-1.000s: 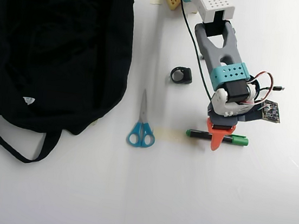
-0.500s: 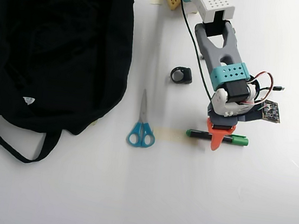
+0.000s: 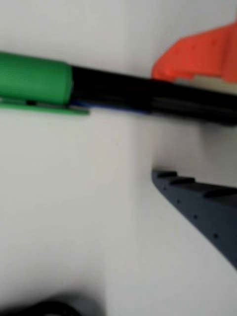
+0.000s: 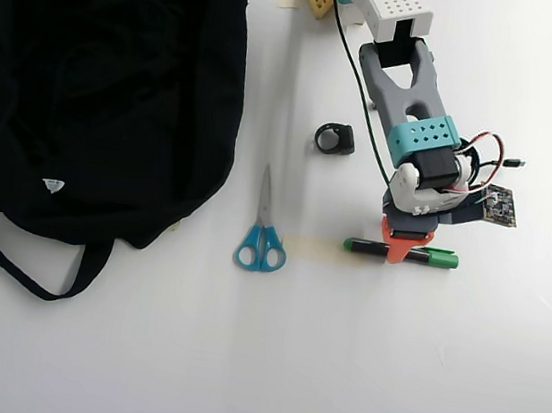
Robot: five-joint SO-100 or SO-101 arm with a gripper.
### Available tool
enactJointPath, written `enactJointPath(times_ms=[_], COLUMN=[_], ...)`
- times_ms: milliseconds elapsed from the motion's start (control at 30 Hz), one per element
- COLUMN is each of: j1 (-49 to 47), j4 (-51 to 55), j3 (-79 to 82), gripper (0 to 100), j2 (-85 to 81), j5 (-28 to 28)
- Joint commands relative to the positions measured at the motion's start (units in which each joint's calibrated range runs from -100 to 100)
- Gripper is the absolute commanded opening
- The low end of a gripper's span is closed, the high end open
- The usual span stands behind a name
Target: Put the green marker into the black bag
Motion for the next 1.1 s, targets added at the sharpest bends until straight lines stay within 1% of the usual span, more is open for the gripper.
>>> enactJointPath(times_ms=[0,700,767,933,1067], j1=[0.5,1.4,1.4,1.4,1.6], j4=[-0.3,-0.2,-0.2,-0.2,-0.2], j3=[-0.1,0.1,0.1,0.0,0.0], gripper=[20,20,18,7,6], j2=[0.0,0.0,0.0,0.0,0.0], j5=[-0.2,-0.8,-0.8,-0.8,-1.6])
